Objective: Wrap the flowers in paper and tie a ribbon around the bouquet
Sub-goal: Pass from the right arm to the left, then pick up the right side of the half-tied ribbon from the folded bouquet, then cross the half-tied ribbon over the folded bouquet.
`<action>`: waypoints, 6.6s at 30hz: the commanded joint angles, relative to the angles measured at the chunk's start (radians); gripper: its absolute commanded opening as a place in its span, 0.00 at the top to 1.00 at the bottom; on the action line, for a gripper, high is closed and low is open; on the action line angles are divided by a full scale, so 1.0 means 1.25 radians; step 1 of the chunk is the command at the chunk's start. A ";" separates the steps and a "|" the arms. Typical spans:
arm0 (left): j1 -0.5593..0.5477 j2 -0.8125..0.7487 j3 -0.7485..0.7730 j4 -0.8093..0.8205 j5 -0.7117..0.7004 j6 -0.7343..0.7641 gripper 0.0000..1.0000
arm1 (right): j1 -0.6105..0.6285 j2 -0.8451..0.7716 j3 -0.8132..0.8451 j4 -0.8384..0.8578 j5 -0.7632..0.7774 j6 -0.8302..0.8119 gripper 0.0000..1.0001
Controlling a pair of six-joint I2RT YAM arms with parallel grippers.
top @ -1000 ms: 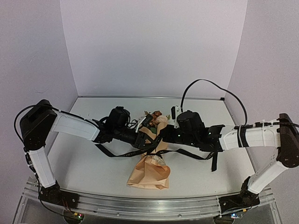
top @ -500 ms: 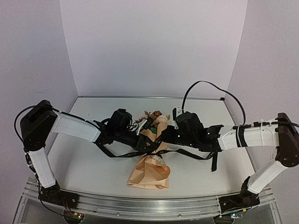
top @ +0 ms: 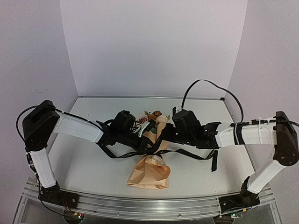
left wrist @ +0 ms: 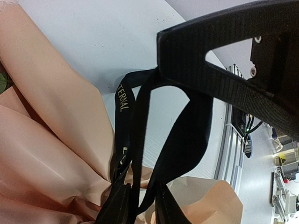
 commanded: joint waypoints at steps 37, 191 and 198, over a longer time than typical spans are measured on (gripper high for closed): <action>-0.003 -0.024 0.019 -0.003 -0.120 0.099 1.00 | -0.271 -0.222 -0.247 -0.467 0.080 0.278 0.39; 0.031 -0.103 -0.128 0.269 -0.293 0.024 0.53 | -0.115 0.173 0.428 -0.570 -0.222 -0.126 1.00; 0.093 -0.146 -0.111 0.139 -0.353 -0.092 0.44 | -0.111 0.178 0.429 -0.567 -0.221 -0.124 1.00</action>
